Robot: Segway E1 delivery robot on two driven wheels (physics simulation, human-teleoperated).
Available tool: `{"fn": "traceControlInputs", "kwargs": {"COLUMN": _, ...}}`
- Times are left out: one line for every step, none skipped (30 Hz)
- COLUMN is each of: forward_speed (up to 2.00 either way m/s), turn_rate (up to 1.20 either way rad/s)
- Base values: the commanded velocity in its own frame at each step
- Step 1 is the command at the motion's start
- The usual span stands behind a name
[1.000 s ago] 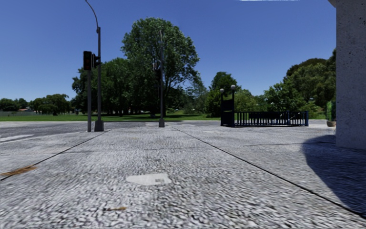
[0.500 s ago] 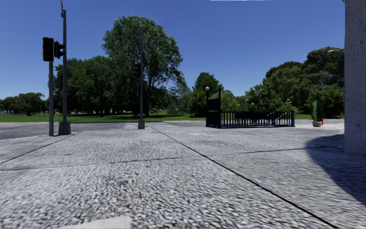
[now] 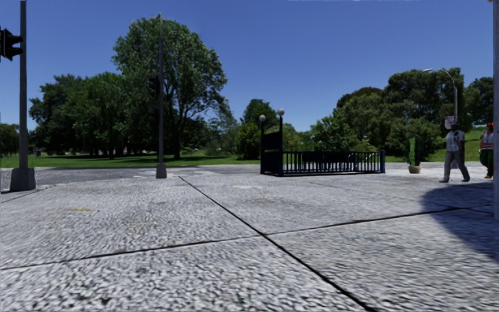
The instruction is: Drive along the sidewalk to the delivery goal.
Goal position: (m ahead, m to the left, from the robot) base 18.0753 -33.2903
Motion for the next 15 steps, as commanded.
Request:
{"fn": "traceControlInputs", "kwargs": {"forward_speed": 2.00, "turn_rate": -0.32}}
{"fn": "traceControlInputs", "kwargs": {"forward_speed": 2.00, "turn_rate": -0.32}}
{"fn": "traceControlInputs", "kwargs": {"forward_speed": 2.00, "turn_rate": -0.32}}
{"fn": "traceControlInputs", "kwargs": {"forward_speed": 2.00, "turn_rate": -0.32}}
{"fn": "traceControlInputs", "kwargs": {"forward_speed": 2.00, "turn_rate": -0.32}}
{"fn": "traceControlInputs", "kwargs": {"forward_speed": 2.00, "turn_rate": -0.32}}
{"fn": "traceControlInputs", "kwargs": {"forward_speed": 2.00, "turn_rate": -0.35}}
{"fn": "traceControlInputs", "kwargs": {"forward_speed": 2.00, "turn_rate": -0.40}}
{"fn": "traceControlInputs", "kwargs": {"forward_speed": 2.00, "turn_rate": -0.43}}
{"fn": "traceControlInputs", "kwargs": {"forward_speed": 2.00, "turn_rate": -0.43}}
{"fn": "traceControlInputs", "kwargs": {"forward_speed": 2.00, "turn_rate": -0.44}}
{"fn": "traceControlInputs", "kwargs": {"forward_speed": 2.00, "turn_rate": -0.44}}
{"fn": "traceControlInputs", "kwargs": {"forward_speed": 2.00, "turn_rate": -0.44}}
{"fn": "traceControlInputs", "kwargs": {"forward_speed": 2.00, "turn_rate": -0.44}}
{"fn": "traceControlInputs", "kwargs": {"forward_speed": 1.88, "turn_rate": -0.44}}
